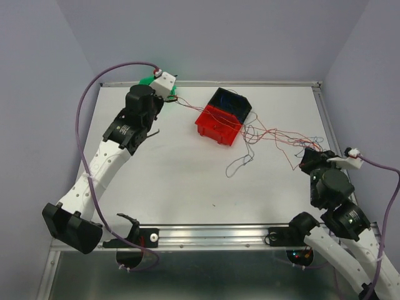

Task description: Untangle the cables

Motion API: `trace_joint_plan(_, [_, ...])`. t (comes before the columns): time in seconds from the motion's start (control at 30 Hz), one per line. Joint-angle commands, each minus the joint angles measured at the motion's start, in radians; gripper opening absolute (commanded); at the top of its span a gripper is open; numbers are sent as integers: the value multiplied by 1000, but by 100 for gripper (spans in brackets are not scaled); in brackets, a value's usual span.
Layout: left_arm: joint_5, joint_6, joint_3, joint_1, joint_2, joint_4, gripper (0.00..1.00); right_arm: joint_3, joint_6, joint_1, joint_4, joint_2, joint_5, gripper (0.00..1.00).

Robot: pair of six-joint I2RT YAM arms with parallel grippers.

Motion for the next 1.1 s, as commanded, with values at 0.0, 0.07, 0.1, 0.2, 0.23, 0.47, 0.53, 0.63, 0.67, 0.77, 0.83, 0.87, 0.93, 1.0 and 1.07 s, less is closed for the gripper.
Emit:
trace_joint_plan(0.0, [-116,-22,68,80,-40,67,0,29,56,2,-10,-115,170,1])
trace_joint_plan(0.07, [-127,-22,73,129,-48,86,0,18,63,2,-21,-204,200,1])
trace_joint_plan(0.1, [-126,-23,75,143,-48,87,0,12,65,2,-21,-250,185,1])
trace_joint_plan(0.2, [-84,-28,78,183,-49,81,0,21,54,1,-21,-245,132,0])
trace_joint_plan(0.23, [-92,-29,78,183,-45,81,0,27,42,1,-22,-203,113,0])
trace_joint_plan(0.47, [129,-25,199,174,-12,-15,0,57,-84,2,51,9,-140,1])
trace_joint_plan(0.53, [228,-26,228,173,-11,-37,0,49,-142,2,103,58,-371,1])
trace_joint_plan(0.63, [360,-41,309,160,9,-121,0,25,-253,1,215,139,-826,25])
trace_joint_plan(0.67, [389,-43,346,142,15,-171,0,21,-289,2,247,161,-951,37])
trace_joint_plan(0.77, [433,-51,357,70,18,-219,0,11,-326,1,347,244,-1191,82])
trace_joint_plan(0.83, [407,-52,337,10,3,-227,0,-3,-342,1,375,279,-1182,92])
trace_joint_plan(0.87, [388,-52,316,-51,-2,-235,0,-3,-355,2,390,297,-1179,96])
trace_joint_plan(0.93, [353,-58,299,-111,-8,-242,0,8,-362,2,406,340,-1178,100])
trace_joint_plan(1.0, [353,-68,282,-149,-6,-255,0,5,-381,2,497,393,-1210,100])
trace_joint_plan(1.07, [354,-75,266,-191,0,-259,0,-24,-403,1,650,425,-1250,100])
